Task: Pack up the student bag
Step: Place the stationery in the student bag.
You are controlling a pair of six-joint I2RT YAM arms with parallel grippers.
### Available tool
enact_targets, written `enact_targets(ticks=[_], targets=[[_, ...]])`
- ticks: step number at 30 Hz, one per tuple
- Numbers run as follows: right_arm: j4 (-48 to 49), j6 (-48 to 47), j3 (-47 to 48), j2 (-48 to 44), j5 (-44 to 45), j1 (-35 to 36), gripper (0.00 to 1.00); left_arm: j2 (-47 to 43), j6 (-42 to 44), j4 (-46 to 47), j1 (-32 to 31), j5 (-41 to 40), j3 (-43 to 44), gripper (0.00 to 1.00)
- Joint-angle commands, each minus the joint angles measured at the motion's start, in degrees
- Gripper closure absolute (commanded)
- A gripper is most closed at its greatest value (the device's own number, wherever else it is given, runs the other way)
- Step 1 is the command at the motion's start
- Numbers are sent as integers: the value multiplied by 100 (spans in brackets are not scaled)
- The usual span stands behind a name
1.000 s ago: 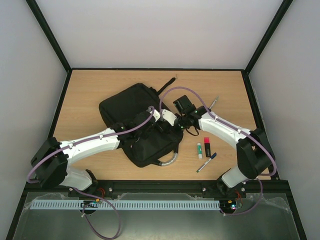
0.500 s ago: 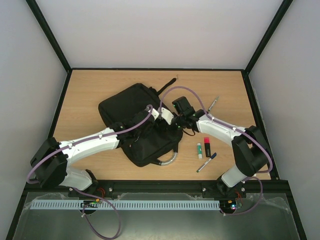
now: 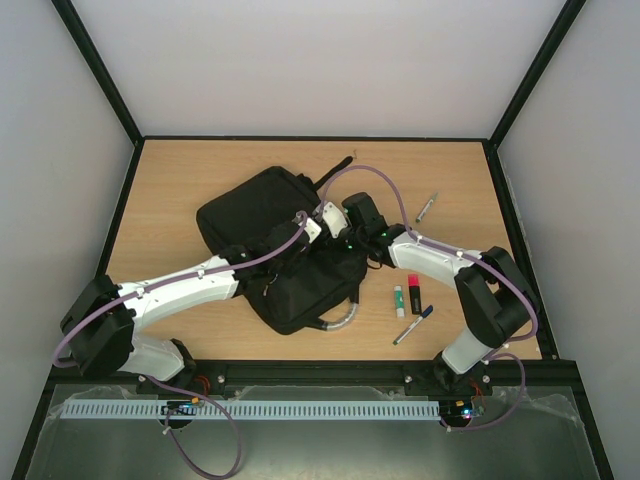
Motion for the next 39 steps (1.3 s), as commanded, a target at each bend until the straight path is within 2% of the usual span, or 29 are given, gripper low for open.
enact_targets(ticks=[1, 6, 11, 17, 21, 25, 28, 36, 37, 39], targets=[[530, 536, -27, 60, 57, 0, 83, -168, 100, 265, -84, 282, 18, 98], [206, 370, -62, -118, -27, 0, 80, -160, 117, 244, -83, 246, 24, 98], [-544, -72, -108, -510, -352, -11, 71, -128, 133, 210, -94, 193, 24, 98], [-1269, -253, -401, -1076, 16, -206, 65, -136, 129, 194, -90, 184, 40, 97], [-1772, -159, -432, -1311, 199, -740, 63, -118, 128, 155, -97, 226, 49, 98], [-2380, -67, -255, -1378, 460, -1575, 62, -108, 128, 143, -108, 240, 65, 98], [-2428, -55, -267, -1381, 764, -2173, 62, -107, 128, 135, -119, 275, 76, 98], [-2639, 163, 396, -433, 781, -3307, 63, -103, 110, 77, -173, 269, 99, 98], [-2670, 215, 525, -237, 734, -3418, 61, -105, 113, 71, -188, 264, 98, 98], [-2776, 279, 827, 137, 634, -3566, 51, -96, 124, 64, -210, 254, 100, 98]])
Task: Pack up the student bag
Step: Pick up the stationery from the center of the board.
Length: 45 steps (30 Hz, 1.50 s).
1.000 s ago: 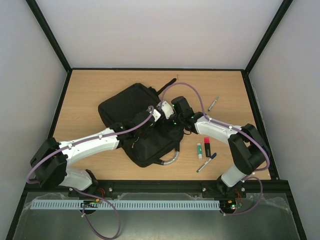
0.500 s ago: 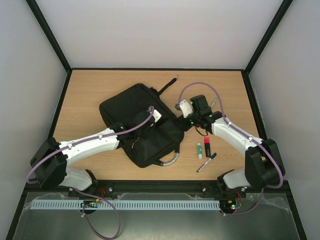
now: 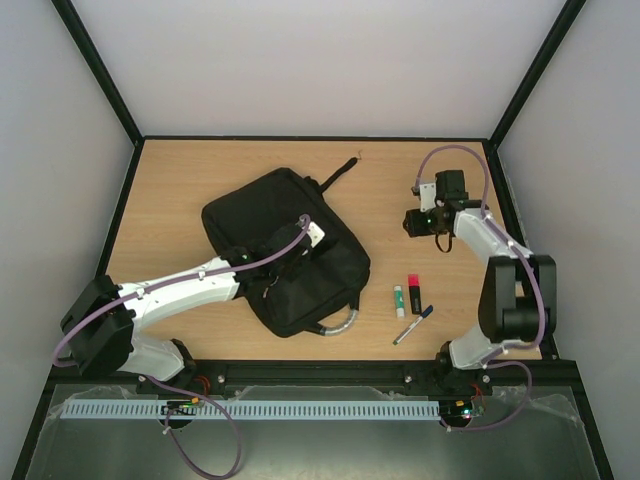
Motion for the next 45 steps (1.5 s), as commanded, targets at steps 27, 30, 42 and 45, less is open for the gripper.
enact_targets(ticks=[27, 30, 42, 45], targets=[[-1164, 669, 3863, 3956, 737, -830, 44, -66, 40, -16, -353, 51, 160, 98], [-1300, 640, 3987, 4091, 536, -830, 46, -49, 30, -28, -353, 44, 165, 98], [-1659, -623, 3470, 4072, 498, -461, 70, 49, 2, -86, -354, -79, 206, 98], [-1703, -1292, 2885, 3828, 580, -199, 74, 91, -18, -116, -352, -158, 234, 98]])
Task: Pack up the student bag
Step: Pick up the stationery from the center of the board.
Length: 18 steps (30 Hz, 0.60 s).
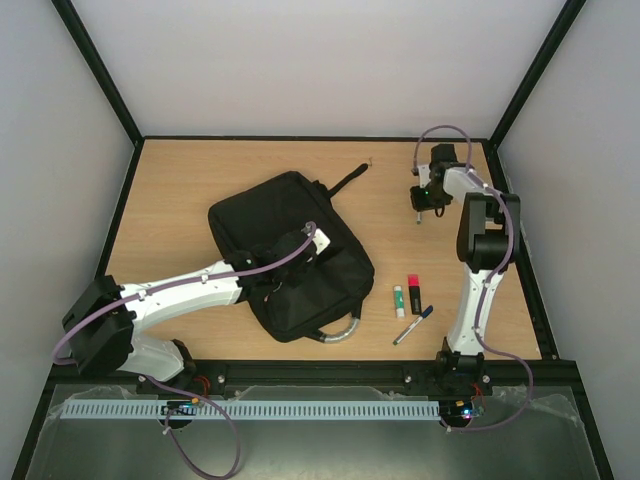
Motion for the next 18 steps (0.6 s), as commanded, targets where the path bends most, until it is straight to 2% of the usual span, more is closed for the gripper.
enact_targets(ticks=[1, 6, 11, 18], targets=[[-732, -1037, -1043, -178, 168, 444, 75, 73, -40, -29, -68, -115, 233, 98], [-496, -1512, -2054, -792, 481, 640, 80, 128, -46, -44, -68, -114, 242, 98], [-580, -1949, -2806, -1369, 182, 650, 83, 184, -58, -63, -68, -91, 259, 97], [-637, -2199, -3434, -1935, 406, 642, 82, 213, -44, -80, -68, -5, 294, 98]])
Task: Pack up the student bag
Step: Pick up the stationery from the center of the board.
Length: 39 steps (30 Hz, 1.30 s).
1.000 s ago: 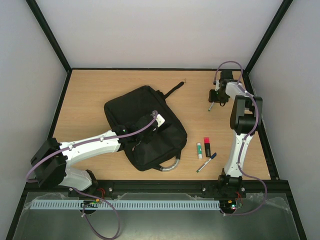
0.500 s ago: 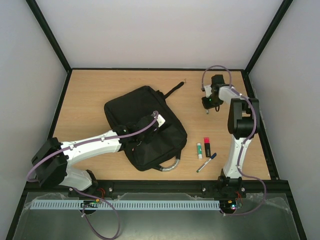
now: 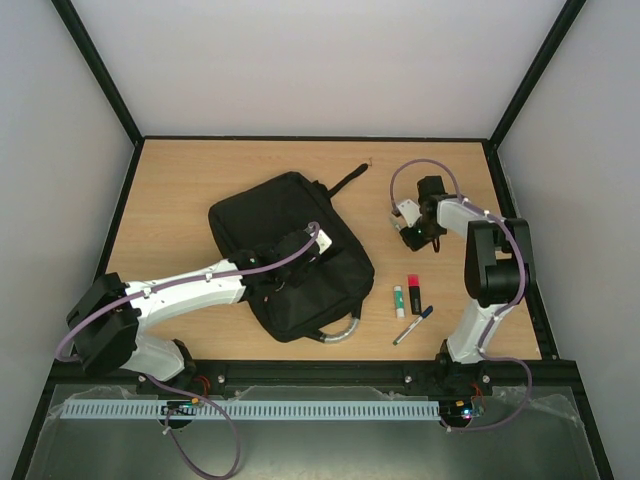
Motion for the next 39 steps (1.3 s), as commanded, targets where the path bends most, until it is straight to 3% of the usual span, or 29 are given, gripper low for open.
enact_targets(ticks=[1, 10, 17, 23, 31, 39], targets=[[-998, -241, -490, 54, 249, -21, 81, 58, -44, -3, -42, 43, 193, 98], [-1185, 411, -68, 318, 173, -21, 77, 84, -58, -18, -42, 97, 213, 98], [-1224, 1035, 133, 353, 486, -105, 95, 78, -60, 6, -40, 80, 194, 98], [-1812, 1120, 503, -505, -408, -198, 97, 167, -70, 32, -9, 63, 213, 98], [-2475, 722, 14, -1943, -2316, -77, 99, 191, -71, 28, 19, -7, 217, 98], [-3206, 137, -288, -2547, -3076, 248, 99, 190, -140, 65, 90, -23, 218, 98]])
